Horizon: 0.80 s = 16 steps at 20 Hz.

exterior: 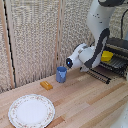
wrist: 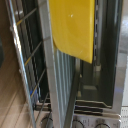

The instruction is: Please reach out your grabber to the yellow dish. Tenderly grip the yellow dish using your grabber. Set the yellow dish on the baking sheet. Posit your grabber on the rim of the baking sheet carrying the yellow dish. Mindfully slide the baking sheet with the yellow dish into the oven. Let go of your grabber's hold on the baking sheet's edge when it is entirely in the oven.

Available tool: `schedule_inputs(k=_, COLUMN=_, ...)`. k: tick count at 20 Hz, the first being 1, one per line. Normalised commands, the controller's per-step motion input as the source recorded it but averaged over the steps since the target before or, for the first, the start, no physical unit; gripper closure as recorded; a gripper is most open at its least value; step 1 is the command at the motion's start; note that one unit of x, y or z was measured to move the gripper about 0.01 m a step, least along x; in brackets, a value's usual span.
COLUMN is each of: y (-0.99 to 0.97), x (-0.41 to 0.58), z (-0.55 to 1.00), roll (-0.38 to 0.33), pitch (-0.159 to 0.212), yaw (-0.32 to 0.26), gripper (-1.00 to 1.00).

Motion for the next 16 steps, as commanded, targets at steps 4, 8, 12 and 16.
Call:
schedule_inputs(k=4, y=-0.29, x=0.055, z=0.13, roll=0.145, pitch=0.102, yaw=-0.058, gripper=-1.00)
schedule_inputs(k=8, y=-0.32, x=0.069, z=0.17, roll=0.149, pitch=0.139, yaw=-0.047, gripper=1.00)
schedule_inputs(k=12, y=-0.15, x=-0.033, z=0.00, roll=0.028, pitch=-0.001, yaw=-0.038, gripper=1.00)
schedule_inputs(k=16, y=-0.11, x=-0.016, z=0.02, roll=0.003, pitch=0.000, yaw=-0.026, gripper=1.00)
